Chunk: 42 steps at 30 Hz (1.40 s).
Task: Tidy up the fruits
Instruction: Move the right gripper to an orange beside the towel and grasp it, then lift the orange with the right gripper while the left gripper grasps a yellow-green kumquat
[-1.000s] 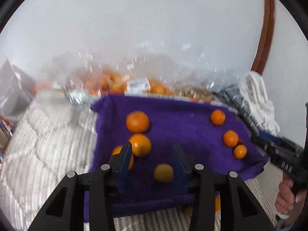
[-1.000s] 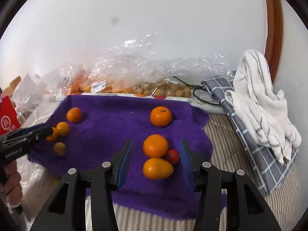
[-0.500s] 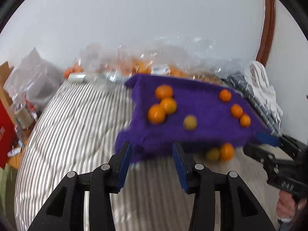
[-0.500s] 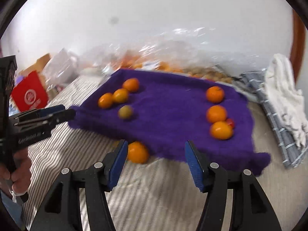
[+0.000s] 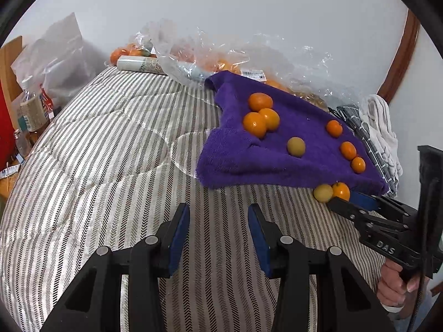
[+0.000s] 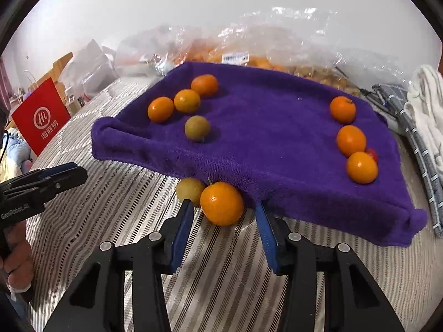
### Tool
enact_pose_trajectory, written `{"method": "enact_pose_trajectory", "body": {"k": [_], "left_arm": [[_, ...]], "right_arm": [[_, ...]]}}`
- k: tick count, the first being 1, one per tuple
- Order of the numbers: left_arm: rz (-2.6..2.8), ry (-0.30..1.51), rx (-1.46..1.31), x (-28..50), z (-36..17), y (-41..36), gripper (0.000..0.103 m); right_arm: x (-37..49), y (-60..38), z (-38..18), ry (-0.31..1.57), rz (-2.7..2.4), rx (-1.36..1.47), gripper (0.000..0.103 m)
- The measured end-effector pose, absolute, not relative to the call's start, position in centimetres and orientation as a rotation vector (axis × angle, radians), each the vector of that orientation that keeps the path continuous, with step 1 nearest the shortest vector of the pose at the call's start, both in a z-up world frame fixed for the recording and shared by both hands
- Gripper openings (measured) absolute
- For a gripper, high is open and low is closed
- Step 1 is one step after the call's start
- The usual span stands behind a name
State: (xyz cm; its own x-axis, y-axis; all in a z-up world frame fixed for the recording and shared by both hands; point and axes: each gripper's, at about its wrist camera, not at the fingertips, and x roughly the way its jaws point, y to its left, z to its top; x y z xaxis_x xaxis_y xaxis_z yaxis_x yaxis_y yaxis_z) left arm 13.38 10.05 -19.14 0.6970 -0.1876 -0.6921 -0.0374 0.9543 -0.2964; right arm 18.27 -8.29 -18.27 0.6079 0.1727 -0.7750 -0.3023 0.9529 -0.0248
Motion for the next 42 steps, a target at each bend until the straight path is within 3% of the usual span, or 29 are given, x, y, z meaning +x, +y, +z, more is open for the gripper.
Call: {"method": "enact_pose_trajectory", "body": {"k": [3, 17, 28, 36, 42], "left_arm": [[-0.092, 0.808, -0.305, 13.5, -19.3, 10.0, 0.041], [-0.09, 0.82, -0.281, 13.8, -19.4, 9.8, 0.043], [-0.07, 0.829, -0.238, 13.9, -19.3, 9.1, 0.043], [-0.154, 0.754, -0.056, 12.7, -16.1, 3.0, 0.044], [-0.196, 0.847, -0.107, 15.5, -16.0, -1.0, 0.044]], "right_arm": [[18.5, -8.0, -18.7, 0.888, 0.293, -0.155, 0.032], [13.2, -13.8, -16.4, 0.749, 0.169, -0.229, 0.032], [13.2, -18.8, -17.5, 0.813, 0.124, -0.027, 0.032], [13.3, -21.2, -17.2, 0.794, 0.062, -0.013, 0.032], [13.5, -22.4, -17.4, 0.802, 0.07, 0.064, 0.032]]}}
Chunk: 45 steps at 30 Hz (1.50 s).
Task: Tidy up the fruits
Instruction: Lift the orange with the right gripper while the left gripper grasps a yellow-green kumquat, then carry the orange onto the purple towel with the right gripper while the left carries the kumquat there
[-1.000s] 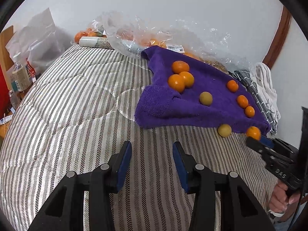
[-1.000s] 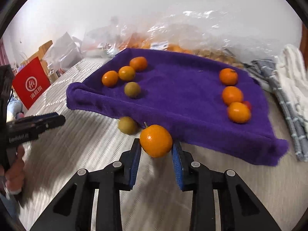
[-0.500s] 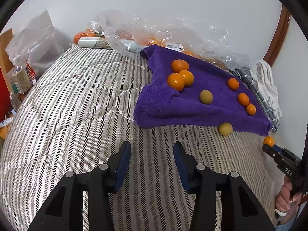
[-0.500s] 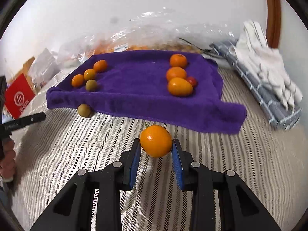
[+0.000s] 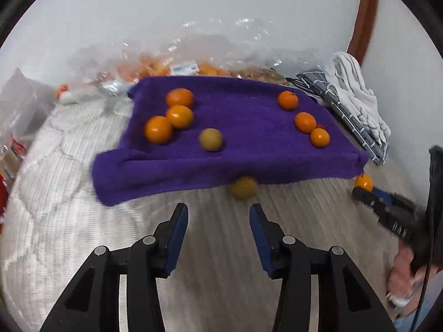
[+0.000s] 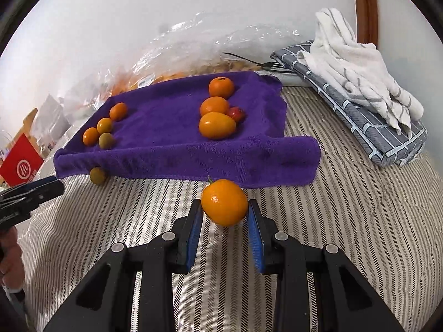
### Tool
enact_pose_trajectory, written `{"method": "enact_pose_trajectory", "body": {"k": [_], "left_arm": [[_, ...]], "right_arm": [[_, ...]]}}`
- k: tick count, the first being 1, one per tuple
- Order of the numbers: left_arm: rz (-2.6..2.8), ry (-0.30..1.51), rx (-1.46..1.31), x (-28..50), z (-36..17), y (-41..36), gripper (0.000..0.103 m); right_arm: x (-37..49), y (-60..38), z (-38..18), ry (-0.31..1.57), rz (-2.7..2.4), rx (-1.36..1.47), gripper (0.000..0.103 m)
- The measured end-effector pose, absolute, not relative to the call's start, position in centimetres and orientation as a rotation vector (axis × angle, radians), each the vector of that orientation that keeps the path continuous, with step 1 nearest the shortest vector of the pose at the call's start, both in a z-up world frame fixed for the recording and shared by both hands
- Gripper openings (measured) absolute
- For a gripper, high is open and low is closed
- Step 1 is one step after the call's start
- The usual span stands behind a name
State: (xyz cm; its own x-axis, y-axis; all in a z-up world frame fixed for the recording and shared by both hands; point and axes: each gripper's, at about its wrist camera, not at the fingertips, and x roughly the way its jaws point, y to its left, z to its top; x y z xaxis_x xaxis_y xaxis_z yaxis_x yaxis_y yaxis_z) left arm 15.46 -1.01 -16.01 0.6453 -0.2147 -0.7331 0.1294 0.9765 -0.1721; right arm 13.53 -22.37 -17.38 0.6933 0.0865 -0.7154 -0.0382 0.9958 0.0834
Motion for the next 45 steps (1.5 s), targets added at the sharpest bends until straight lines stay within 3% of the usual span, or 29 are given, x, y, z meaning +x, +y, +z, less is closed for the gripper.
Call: {"method": "enact_pose_trajectory", "body": {"k": [12, 14, 15, 27, 45], "left_arm": [[-0.133, 0.858, -0.088, 18.2, -18.4, -4.4, 0.043], [-0.15, 0.841, -0.121, 18.2, -18.3, -4.0, 0.027], [-0.16, 0.839, -0.137, 18.3, -18.3, -3.8, 0.026], [-0.24, 0.735, -0.407, 16.8, -17.7, 0.5, 0.026], [-0.22, 0.636, -0.446, 16.5, -16.2, 2.3, 0.026]], "right_arm": [[13.7, -22.0, -17.5, 0.815, 0.074, 0.044, 0.032], [13.7, -22.1, -17.5, 0.816, 0.069, 0.043, 0.032], [13.8, -22.1, -17.6, 0.818, 0.066, 0.045, 0.032], [13.9, -22.1, -17.6, 0.824, 0.042, 0.035, 0.032], [13.6, -22.0, -17.4, 0.81, 0.095, 0.065, 0.032]]}}
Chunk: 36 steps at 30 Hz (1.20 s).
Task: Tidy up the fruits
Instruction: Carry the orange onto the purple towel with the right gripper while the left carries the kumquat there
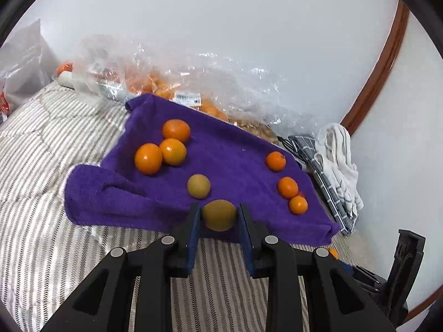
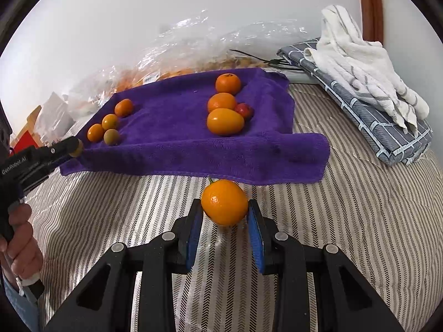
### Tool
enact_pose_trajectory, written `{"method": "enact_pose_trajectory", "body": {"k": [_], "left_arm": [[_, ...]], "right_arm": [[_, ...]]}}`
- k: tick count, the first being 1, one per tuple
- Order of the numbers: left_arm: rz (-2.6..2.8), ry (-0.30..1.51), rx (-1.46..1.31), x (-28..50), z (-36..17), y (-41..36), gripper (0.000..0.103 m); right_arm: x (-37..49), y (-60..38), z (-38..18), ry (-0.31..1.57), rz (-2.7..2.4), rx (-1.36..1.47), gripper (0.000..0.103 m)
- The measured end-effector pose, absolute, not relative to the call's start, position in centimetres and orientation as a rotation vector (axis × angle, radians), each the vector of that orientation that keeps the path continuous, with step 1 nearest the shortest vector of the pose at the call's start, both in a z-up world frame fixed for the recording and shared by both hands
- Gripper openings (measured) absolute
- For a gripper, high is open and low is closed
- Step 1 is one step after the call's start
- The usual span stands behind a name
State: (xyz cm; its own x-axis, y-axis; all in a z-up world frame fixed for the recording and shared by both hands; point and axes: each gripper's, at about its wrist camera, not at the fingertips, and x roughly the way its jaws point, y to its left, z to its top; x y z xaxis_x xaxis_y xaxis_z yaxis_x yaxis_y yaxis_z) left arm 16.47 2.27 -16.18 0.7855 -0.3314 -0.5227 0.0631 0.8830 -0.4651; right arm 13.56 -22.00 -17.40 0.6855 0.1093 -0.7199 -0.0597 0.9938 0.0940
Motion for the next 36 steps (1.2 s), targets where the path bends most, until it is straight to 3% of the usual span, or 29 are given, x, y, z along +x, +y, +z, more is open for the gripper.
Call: {"method": "enact_pose_trajectory", "body": {"k": [11, 27, 36], "left_arm": [[-0.206, 0.659, -0.472, 16.9, -16.5, 3.0, 0.026], [-0.07, 0.572, -0.362, 15.6, -12.2, 5.8, 0.026], [-0.069, 0.608, -0.303, 18.3, -10.0, 6.1, 0.026]], "right_arm": [[13.9, -22.9, -16.6, 0.829, 0.166, 0.088, 0.032], [17.1, -19.5, -8.5, 0.666, 0.225, 0.077, 0.032], [19.7, -19.4, -10.0, 0.688, 0.227, 0.115, 0.032]]}}
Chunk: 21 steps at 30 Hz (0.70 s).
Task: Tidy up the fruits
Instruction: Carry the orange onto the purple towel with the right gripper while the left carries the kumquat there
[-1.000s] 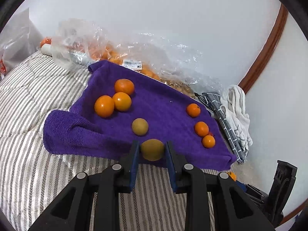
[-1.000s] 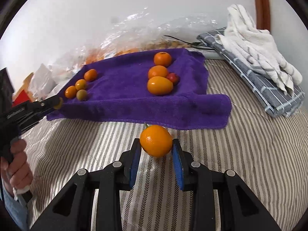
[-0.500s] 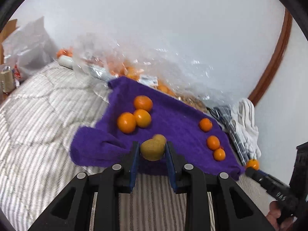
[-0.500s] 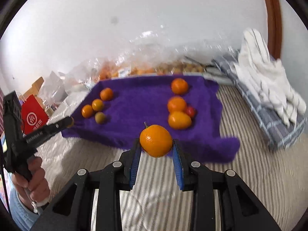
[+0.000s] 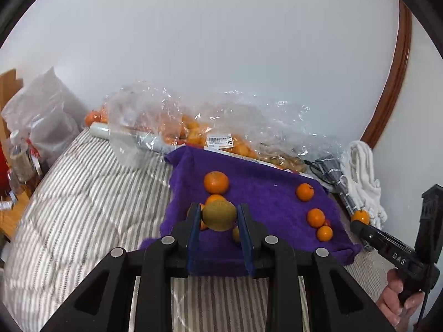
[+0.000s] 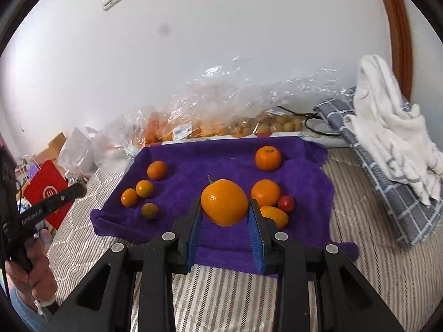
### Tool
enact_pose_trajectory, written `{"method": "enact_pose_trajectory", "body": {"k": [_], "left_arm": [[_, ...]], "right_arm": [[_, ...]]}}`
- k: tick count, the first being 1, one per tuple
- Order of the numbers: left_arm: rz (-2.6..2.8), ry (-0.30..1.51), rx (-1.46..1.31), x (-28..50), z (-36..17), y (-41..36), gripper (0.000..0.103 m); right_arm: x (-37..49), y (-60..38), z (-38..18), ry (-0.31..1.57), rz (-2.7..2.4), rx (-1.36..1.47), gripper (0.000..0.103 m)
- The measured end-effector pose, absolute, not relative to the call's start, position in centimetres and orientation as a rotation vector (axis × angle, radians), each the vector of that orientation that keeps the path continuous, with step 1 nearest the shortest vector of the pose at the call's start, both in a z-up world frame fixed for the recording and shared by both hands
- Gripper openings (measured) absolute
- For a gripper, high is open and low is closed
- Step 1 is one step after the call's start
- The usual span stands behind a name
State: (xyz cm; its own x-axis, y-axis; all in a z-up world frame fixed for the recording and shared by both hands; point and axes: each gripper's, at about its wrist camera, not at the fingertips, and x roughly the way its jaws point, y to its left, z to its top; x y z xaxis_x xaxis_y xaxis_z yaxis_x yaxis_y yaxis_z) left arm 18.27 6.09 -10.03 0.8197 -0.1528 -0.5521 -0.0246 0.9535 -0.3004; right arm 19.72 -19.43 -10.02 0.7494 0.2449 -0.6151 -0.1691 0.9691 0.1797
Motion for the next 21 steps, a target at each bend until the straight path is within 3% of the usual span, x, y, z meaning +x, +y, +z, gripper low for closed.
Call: {"method": "enact_pose_trajectory", "body": {"k": [21], "left_arm": [[-0.104, 0.728, -0.251, 22.8, -15.8, 3.9, 0.026]], "right_arm": [[23.0, -16.8, -15.9, 0.79, 0.191, -0.022, 0.032]]}}
